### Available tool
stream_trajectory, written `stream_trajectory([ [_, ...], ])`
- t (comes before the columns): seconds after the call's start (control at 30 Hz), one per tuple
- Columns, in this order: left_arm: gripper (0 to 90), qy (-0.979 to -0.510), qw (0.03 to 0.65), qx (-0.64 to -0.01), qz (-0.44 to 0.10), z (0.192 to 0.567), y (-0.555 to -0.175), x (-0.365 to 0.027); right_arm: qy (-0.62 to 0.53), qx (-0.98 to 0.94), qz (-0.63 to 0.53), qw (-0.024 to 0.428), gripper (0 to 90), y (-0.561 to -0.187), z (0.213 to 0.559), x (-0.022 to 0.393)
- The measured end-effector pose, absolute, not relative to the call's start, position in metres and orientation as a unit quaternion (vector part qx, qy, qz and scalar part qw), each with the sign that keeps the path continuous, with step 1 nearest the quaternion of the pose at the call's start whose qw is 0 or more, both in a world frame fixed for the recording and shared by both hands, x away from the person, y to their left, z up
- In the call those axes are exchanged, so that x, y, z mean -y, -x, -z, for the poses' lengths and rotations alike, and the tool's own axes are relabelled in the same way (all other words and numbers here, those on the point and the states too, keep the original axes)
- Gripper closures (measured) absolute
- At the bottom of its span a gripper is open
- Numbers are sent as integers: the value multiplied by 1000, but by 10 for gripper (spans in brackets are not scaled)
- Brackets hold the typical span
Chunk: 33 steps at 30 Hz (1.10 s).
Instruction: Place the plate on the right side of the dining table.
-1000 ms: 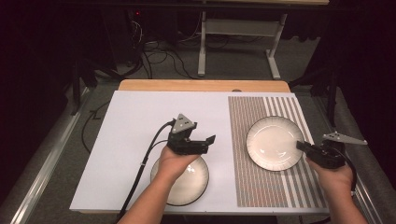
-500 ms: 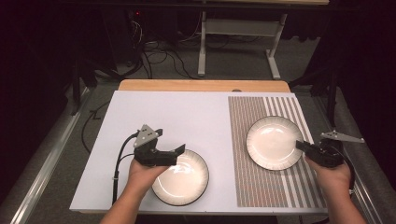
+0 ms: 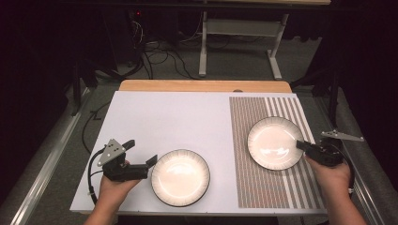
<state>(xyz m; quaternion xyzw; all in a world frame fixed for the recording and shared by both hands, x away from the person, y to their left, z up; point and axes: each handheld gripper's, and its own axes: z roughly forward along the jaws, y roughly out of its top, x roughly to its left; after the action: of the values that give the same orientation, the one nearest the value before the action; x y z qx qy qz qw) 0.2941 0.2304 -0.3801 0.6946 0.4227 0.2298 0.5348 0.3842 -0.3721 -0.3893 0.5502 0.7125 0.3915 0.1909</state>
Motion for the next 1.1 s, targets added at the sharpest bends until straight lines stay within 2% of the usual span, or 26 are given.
stream_trajectory([
  [0.6, 1, -697, 532, -421, -230, 382, -293, -231, -580, -697, -386, 171, 801, -398, 400, 376],
  [0.97, 1, -698, 526, -426, -232, 384, -295, -230, -596, -691, -363, 190, 801, -402, 412, 378],
  [1.03, 1, -698, 527, -426, -232, 384, -295, -230, -592, -694, -359, 197, 790, -401, 412, 377],
  [1.1, 1, -697, 527, -427, -233, 384, -295, -230, -588, -696, -353, 214, 728, -399, 410, 375],
])
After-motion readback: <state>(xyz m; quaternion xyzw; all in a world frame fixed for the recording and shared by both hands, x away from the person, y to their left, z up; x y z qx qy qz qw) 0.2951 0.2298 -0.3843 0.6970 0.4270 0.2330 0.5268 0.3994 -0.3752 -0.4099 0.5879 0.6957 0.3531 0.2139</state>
